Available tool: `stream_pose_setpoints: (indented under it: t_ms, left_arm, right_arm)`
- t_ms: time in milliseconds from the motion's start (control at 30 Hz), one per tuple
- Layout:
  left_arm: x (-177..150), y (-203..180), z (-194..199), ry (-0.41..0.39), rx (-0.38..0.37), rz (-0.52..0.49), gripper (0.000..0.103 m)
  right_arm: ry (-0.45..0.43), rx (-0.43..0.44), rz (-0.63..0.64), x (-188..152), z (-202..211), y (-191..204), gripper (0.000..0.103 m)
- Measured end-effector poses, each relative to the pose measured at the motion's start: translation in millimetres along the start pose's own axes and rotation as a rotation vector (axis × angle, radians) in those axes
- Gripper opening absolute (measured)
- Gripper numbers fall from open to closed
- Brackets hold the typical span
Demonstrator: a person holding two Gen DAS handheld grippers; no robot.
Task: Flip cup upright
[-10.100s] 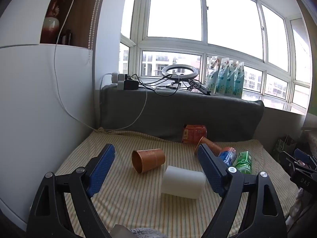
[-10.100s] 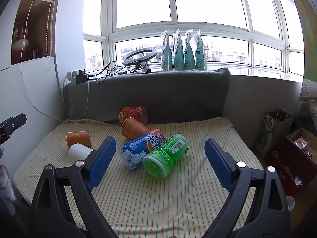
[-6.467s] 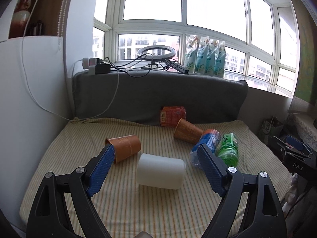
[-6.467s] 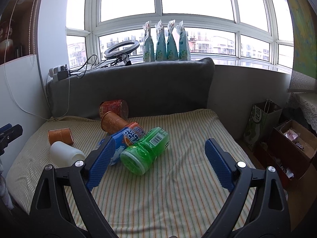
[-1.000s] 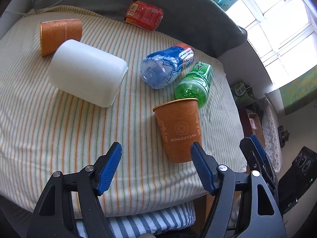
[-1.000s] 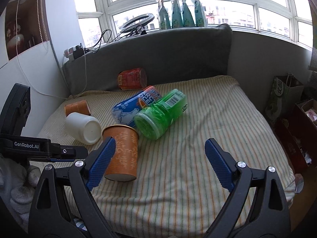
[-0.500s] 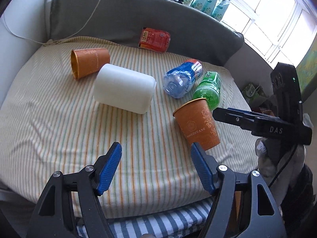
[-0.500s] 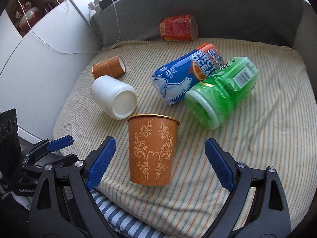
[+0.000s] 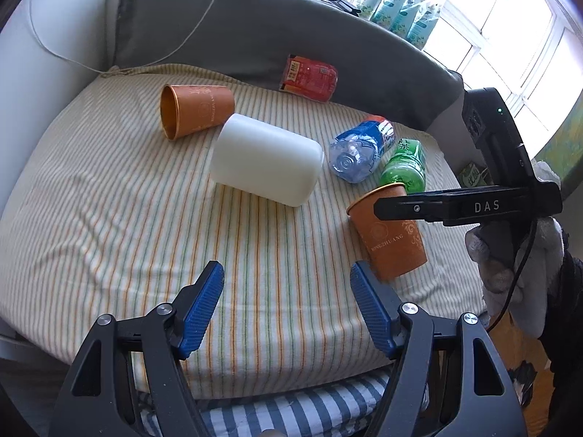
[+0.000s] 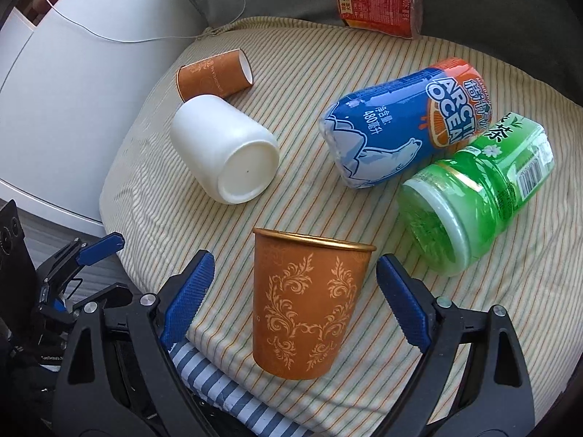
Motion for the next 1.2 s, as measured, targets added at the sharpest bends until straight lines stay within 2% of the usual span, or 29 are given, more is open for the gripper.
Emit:
stream_pose_setpoints:
  t_ms: [133, 200, 233, 467, 600, 867, 967, 1133, 1200]
  left_arm:
    - [1, 3, 0, 0.000, -0.005, 0.014, 0.072]
    - [1, 3, 0, -0.001, -0.007, 0.015, 0.072]
    - [2, 3, 1, -0.002, -0.005, 0.013, 0.072]
    - [5, 3, 1, -0.006, -0.012, 0.021, 0.072]
    - [6, 0, 0, -0.005, -0.021, 0.020, 0.072]
    - [10, -3, 1, -0.019, -0.030, 0.017, 0.072]
    - [11, -5, 3, -0.031, -0.028, 0.012, 0.072]
    - [11, -6, 7, -0.041, -0.024, 0.003, 0.072]
    - [11, -6, 8, -0.045, -0.022, 0.002, 0.072]
  right_arm:
    - [0.035, -0.008, -0.001, 4, -11, -2, 0.083]
    - [0.044, -0.021, -0.004, 3, -14, -5, 0.073]
    - [0.049, -0.020, -0.007, 4, -16, -5, 0.072]
    - [0.014, -0.034, 0.006, 4, -9, -4, 0.071]
    - [-0.073, -0.059, 0.018, 7, 6, -3, 0.071]
    - [-0.287, -0.208, 0.062, 13, 23, -4, 0.071]
    - [-0.369, -0.234, 0.044, 17, 25, -5, 0.071]
    - [-0.443, -0.347, 0.104, 18, 22, 4, 0.071]
    - [-0.462, -0.365, 0.116, 15, 25, 7, 0.071]
Point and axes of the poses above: each gripper's, at about its wrist camera, not at the fingertips, and z roughly against the way its jaws point, y to its left, x to its top, the point moved 10 cm from there along -z, roughly the way its jaws point, and after that the axes turned 7 degrees about z, right-handed, at the moved point
